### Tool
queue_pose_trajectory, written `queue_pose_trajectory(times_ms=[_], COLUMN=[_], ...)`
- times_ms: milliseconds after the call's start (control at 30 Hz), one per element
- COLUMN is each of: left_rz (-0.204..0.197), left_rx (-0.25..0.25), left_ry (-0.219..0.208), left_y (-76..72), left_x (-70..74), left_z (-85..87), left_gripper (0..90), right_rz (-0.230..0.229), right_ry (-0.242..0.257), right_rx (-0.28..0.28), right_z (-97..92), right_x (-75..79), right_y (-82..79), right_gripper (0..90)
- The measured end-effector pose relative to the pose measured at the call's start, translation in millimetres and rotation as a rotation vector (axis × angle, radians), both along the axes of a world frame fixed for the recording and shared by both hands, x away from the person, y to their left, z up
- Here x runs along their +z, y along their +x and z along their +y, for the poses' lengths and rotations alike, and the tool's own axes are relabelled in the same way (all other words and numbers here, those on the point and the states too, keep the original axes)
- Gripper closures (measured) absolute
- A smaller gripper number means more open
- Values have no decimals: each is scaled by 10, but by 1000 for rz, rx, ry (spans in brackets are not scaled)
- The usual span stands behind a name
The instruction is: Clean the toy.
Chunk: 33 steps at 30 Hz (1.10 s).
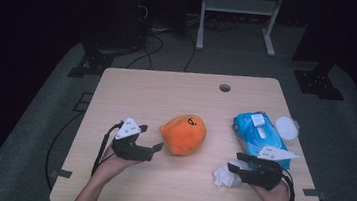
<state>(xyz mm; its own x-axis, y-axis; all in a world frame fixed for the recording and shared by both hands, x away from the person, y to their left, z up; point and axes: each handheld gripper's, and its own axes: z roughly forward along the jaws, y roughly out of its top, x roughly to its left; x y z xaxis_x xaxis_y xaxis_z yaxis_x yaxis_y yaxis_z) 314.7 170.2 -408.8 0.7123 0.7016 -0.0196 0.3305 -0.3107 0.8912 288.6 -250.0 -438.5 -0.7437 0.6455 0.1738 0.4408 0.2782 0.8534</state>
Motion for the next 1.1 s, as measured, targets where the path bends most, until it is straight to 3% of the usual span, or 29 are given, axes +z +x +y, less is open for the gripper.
queue_pose_trajectory(times_ms=[633,833,1100], left_rz=[22,27,19], left_rx=[62,78,104], left_ry=[-10,-29,-20], left_y=[-183,-243,-295], left_x=[-132,-224,-342], left_z=[256,314,356], left_gripper=[129,124,116], right_rz=[5,3,5], right_ry=[-6,-7,-15], right_rx=[5,6,19], right_z=[-10,-8,55], right_x=[-24,-24,-49], right_y=[-15,-18,-37], right_gripper=[396,391,384])
